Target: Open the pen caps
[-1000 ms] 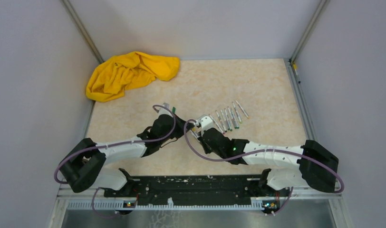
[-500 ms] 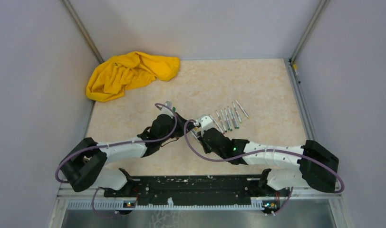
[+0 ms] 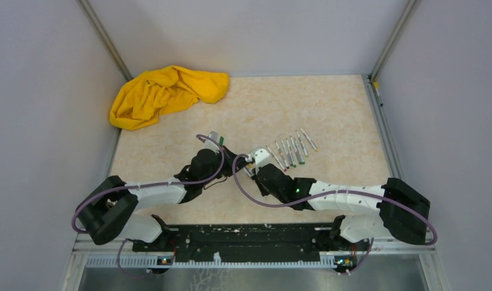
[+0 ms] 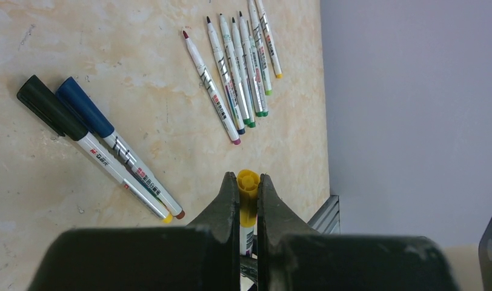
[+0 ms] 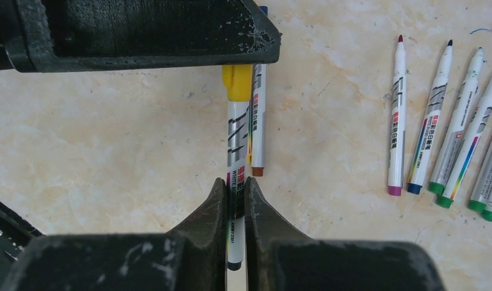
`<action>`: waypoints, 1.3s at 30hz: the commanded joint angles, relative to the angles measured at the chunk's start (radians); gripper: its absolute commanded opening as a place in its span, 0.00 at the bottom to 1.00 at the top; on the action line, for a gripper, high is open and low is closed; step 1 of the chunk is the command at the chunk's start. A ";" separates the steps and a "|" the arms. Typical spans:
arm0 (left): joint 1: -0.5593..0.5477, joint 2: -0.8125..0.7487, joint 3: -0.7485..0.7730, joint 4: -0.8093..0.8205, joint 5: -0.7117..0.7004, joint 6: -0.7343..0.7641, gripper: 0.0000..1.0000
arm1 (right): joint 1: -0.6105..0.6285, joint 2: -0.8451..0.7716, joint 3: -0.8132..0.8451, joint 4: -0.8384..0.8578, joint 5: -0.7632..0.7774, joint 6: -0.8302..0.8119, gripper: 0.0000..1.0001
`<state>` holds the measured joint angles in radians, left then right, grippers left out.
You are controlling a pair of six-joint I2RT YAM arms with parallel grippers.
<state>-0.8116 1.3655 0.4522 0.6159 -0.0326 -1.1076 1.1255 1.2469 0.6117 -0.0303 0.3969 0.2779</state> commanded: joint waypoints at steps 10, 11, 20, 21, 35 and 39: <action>0.117 -0.019 -0.024 0.065 -0.027 -0.129 0.00 | 0.008 -0.086 -0.033 -0.037 0.012 0.035 0.00; 0.142 -0.023 -0.022 0.058 -0.019 -0.131 0.00 | 0.008 -0.092 -0.039 -0.047 0.011 0.040 0.00; 0.283 -0.029 -0.009 0.010 0.072 -0.139 0.00 | 0.008 -0.112 -0.059 -0.096 0.040 0.062 0.00; 0.287 -0.031 -0.009 0.010 0.077 -0.133 0.00 | 0.009 -0.114 -0.059 -0.097 0.051 0.064 0.00; 0.283 -0.064 0.097 -0.466 -0.100 0.116 0.02 | -0.192 0.075 0.079 -0.085 0.037 -0.055 0.00; 0.284 -0.026 0.128 -0.513 -0.132 0.158 0.04 | -0.247 0.154 0.102 -0.049 0.013 -0.085 0.00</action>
<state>-0.5301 1.3109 0.5312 0.1967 -0.0956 -1.0267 0.9237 1.3453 0.6613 -0.1387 0.4362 0.2432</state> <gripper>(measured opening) 0.071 0.042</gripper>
